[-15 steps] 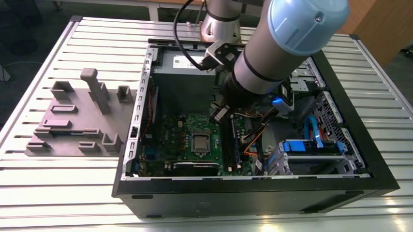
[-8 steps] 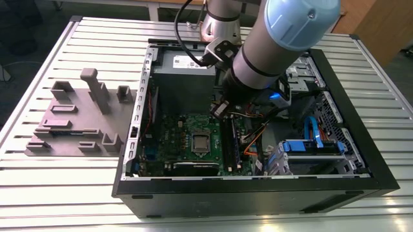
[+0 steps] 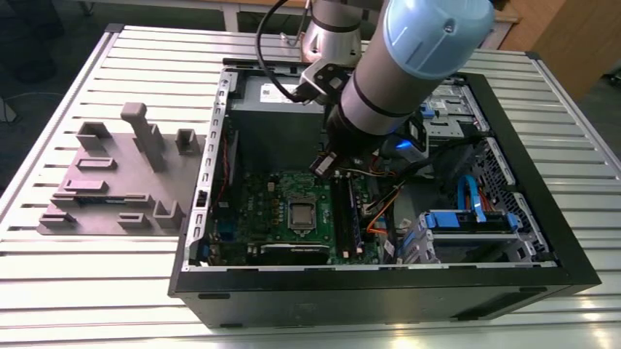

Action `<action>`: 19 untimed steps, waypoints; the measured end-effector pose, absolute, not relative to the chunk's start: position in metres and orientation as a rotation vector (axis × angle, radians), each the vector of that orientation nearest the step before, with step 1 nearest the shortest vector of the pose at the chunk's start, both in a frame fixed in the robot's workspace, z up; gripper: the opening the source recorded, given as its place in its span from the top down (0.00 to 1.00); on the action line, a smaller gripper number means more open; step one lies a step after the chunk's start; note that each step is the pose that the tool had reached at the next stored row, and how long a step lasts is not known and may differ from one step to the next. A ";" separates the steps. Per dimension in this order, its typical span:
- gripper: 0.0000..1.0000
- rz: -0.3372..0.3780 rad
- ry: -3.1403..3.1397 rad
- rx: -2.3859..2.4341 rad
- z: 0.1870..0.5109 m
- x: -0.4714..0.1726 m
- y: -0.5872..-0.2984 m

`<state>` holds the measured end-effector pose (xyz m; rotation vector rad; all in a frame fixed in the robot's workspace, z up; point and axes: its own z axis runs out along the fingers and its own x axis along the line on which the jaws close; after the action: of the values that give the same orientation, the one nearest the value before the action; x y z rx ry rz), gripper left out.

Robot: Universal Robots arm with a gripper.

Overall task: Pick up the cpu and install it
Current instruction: 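Install the first cpu locking lever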

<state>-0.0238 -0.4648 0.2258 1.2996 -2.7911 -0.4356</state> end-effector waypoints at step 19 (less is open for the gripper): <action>0.90 -0.431 -2.787 1.323 0.234 -0.025 -0.474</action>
<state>-0.0249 -0.4735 0.2340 1.3227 -2.7867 -0.4311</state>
